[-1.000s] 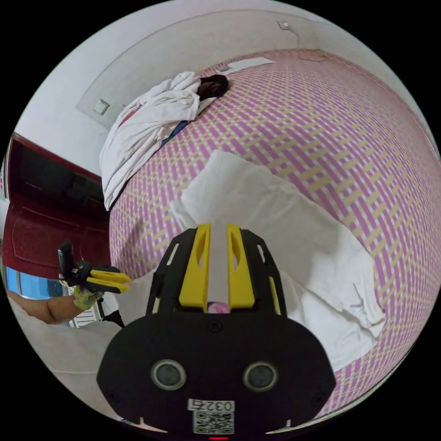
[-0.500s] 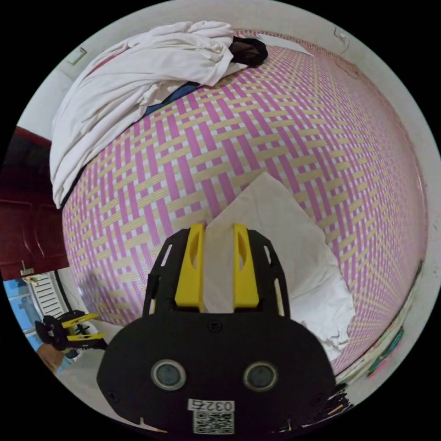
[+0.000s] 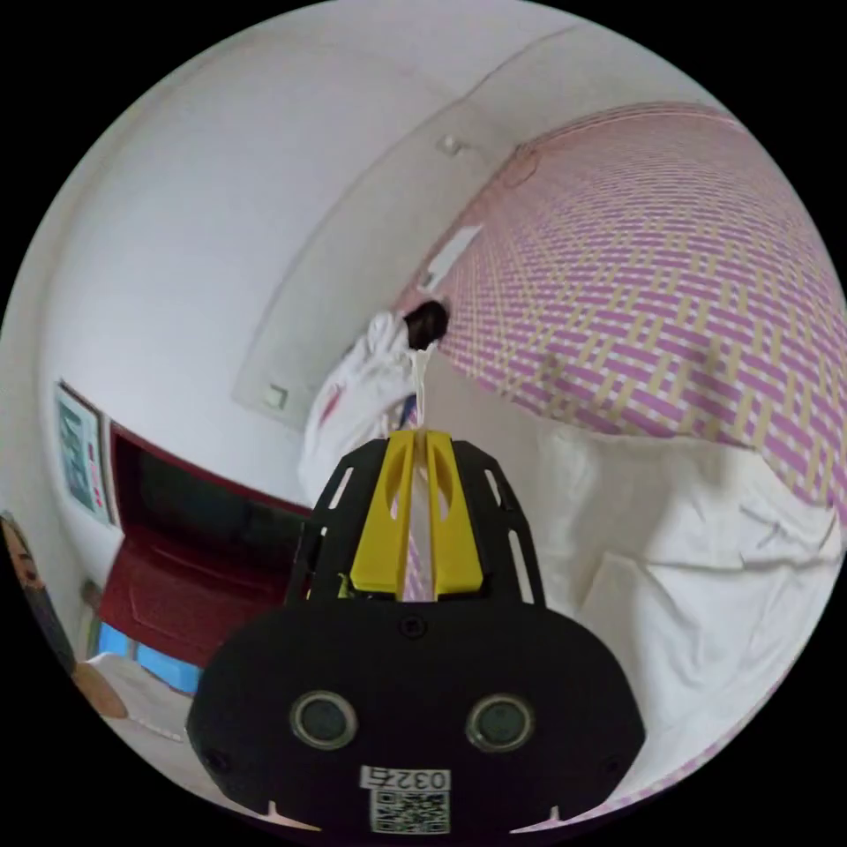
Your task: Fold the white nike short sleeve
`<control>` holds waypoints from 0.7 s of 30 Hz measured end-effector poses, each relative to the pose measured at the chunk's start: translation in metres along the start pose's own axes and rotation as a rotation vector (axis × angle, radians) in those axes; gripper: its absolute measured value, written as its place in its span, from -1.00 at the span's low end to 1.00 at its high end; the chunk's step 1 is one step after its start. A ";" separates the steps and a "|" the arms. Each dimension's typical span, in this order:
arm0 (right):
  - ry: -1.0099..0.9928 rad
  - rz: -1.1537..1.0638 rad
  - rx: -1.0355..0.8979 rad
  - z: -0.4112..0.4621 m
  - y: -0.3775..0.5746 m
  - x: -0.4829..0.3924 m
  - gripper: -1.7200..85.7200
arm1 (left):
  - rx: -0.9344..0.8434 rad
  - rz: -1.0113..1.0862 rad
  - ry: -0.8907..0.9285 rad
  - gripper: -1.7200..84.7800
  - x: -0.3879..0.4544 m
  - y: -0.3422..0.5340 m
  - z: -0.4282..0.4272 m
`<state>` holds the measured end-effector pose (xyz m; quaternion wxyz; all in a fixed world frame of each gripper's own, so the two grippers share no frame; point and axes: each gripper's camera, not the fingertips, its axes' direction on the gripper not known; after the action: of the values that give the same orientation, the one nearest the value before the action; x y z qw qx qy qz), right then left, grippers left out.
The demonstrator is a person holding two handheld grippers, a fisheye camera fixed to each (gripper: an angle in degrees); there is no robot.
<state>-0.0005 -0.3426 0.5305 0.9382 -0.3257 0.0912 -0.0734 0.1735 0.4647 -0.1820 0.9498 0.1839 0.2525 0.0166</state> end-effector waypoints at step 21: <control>0.203 0.517 0.273 -0.175 0.225 0.162 -0.81 | -0.347 0.003 0.010 -0.91 0.031 -0.022 0.073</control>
<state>0.1360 -0.3040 0.2355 0.9470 -0.1536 0.2535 0.1239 0.2346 0.4230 -0.1454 0.9660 0.0173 0.2502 0.0623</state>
